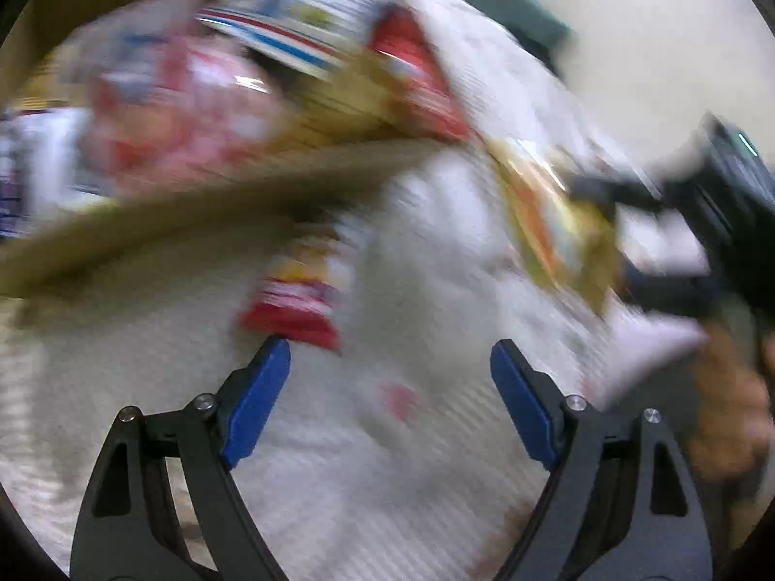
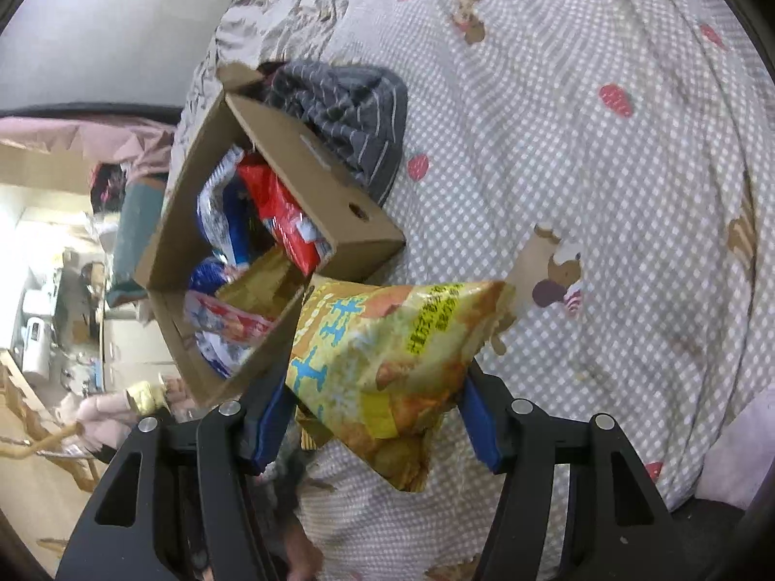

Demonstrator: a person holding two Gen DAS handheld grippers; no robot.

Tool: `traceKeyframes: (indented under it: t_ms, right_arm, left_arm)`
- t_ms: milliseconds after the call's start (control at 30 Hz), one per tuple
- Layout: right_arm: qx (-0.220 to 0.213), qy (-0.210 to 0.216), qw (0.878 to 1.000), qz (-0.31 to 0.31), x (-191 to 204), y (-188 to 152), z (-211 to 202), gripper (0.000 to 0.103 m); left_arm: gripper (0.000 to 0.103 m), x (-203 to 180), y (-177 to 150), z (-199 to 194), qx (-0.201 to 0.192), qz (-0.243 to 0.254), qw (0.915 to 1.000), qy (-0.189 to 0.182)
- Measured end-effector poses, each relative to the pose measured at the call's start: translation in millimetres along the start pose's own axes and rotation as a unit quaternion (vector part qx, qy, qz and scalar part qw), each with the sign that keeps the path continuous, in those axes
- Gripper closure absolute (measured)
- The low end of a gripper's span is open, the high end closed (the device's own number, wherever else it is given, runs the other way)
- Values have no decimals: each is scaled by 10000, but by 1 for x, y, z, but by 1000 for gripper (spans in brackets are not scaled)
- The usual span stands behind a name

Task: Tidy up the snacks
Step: 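Grasp the white rice cake packet with the left gripper and lift it, then carry the rice cake packet and yellow chip bag over the box with both grippers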

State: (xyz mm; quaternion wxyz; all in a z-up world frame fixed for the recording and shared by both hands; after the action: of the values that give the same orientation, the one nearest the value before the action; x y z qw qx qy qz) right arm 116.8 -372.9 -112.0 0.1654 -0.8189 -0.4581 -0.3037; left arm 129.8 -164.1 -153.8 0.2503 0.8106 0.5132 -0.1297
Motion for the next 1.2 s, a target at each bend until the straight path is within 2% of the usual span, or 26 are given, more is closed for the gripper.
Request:
traceKeyframes:
  t_ms: [33,100,200,267,367,433,467,500,567,600,633,667,833,933,1200]
  right_arm:
    - [-82,13,10000,30,-2,2,-5,39]
    - [-266,-17,9996,87,-6,7,-15,39]
    - [-363,-49,9992,134,-12,10,-23,39]
    - [-316,-41,9994,150,-13,9,-21,39]
    - [-266,-42,9995,148,-13,8,-18,39]
    - [-279,-39,9995,155,-11,9,-16,39]
    - [-288,-35,9995,156,-11,9,-17,39]
    - [-288,-30,9995,161,-10,10,-16,39]
    - [-281,2,9995,176,-10,11,-16,39]
    - [-285,8,9994,177,-10,11,-16,39]
    - [-288,12,9994,170,-10,11,-16,39]
    - [-290,14,9995,155,-10,12,-16,39]
    - [-278,14,9996,95,-6,12,-15,39]
    - [-288,6,9996,34,-2,11,-15,39]
    - [-454,59,9989,-91,7,14,-22,39]
  left_arm:
    - [21,-8,-3,0,46,199,9998,-3]
    - [21,-15,-4,-1,2,433,9985,335]
    - [21,-6,4,-7,-287,354,9945,938]
    - [21,2,10,-13,-490,236,9917,1161]
    - [21,20,26,1,-295,85,9874,1551]
    - [29,24,35,13,-161,2,9863,1639]
    - [41,24,40,20,-85,6,9861,1657]
    - [47,22,42,27,3,36,9864,1646]
    - [47,17,47,37,97,99,9861,1654]
    - [52,15,49,40,111,142,9853,1698]
    - [58,13,51,42,126,184,9833,1805]
    - [74,13,53,46,158,177,9804,1954]
    - [77,14,54,38,35,114,9828,1843]
    - [77,16,51,30,54,113,9814,1916]
    - [77,24,10,-10,-76,-138,9811,1927]
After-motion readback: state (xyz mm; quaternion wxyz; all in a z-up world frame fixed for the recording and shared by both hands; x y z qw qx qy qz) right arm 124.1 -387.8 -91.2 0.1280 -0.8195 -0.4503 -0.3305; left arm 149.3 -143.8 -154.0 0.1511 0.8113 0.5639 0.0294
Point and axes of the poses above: each gripper's, at about its wrist camera, not at the fingertips, and z roughly the way its jaws point, x to its left, y to its top, the point moved 4 cm from there along z, roughly the way its jaws point, and after that the axes turned 7 degrees about x, right-handed, at the moved point
